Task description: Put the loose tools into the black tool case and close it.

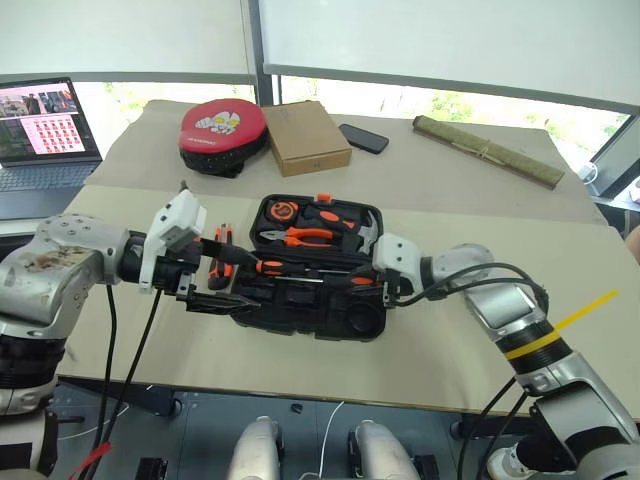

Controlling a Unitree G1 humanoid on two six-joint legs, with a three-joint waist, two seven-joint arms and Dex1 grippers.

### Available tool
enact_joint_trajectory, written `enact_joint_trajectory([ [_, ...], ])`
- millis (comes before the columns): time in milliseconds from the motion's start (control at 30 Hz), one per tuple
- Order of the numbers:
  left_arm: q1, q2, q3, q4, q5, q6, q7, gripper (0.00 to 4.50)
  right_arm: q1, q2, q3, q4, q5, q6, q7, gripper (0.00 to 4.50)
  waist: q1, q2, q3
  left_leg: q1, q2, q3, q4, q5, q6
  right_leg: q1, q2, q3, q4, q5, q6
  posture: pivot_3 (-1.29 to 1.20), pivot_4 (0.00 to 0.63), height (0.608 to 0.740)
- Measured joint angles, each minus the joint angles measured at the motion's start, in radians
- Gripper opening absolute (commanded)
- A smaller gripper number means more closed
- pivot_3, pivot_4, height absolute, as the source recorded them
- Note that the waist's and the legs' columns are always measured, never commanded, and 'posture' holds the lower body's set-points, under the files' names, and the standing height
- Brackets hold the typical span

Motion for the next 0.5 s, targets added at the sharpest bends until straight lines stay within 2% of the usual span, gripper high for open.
enact_joint_trajectory([
  [67, -0.002, 0.000, 0.000, 0.001, -0.001, 0.000, 0.005, 4.50, -0.001, 0.010, -0.007, 0.007, -0.007, 0.002, 0.001, 2.07, -0.001, 0.000, 0.000, 0.000, 0.000, 0.000, 0.000, 0.000, 0.000, 0.000, 0.000, 0.000, 0.000, 0.000, 0.000, 0.00, 0.150, 0.740],
  [267, -0.009, 0.000, -0.001, 0.004, -0.003, -0.001, 0.009, 4.50, -0.003, 0.057, -0.058, -0.060, 0.059, 0.166, 0.005, 4.00, -0.003, 0.000, 0.000, 0.000, 0.000, 0.000, 0.000, 0.000, 0.000, 0.000, 0.000, 0.000, 0.000, 0.000, 0.000, 0.00, 0.150, 0.740],
  [367, -0.023, -0.002, -0.005, 0.016, -0.002, -0.004, 0.009, 4.50, -0.003, 0.083, -0.091, -0.108, 0.100, 0.248, -0.005, 4.00, -0.003, 0.000, 0.000, 0.000, 0.000, 0.000, 0.000, 0.000, 0.000, 0.000, 0.000, 0.000, 0.000, 0.000, 0.000, 0.00, 0.150, 0.740],
  [500, -0.048, -0.011, -0.020, 0.026, 0.000, -0.008, 0.011, 4.50, -0.003, 0.126, -0.099, -0.114, 0.112, 0.316, -0.053, 2.92, -0.001, 0.000, 0.000, 0.000, 0.000, 0.000, 0.000, 0.000, 0.000, 0.000, 0.000, 0.000, 0.000, 0.000, 0.000, 0.00, 0.150, 0.740],
])
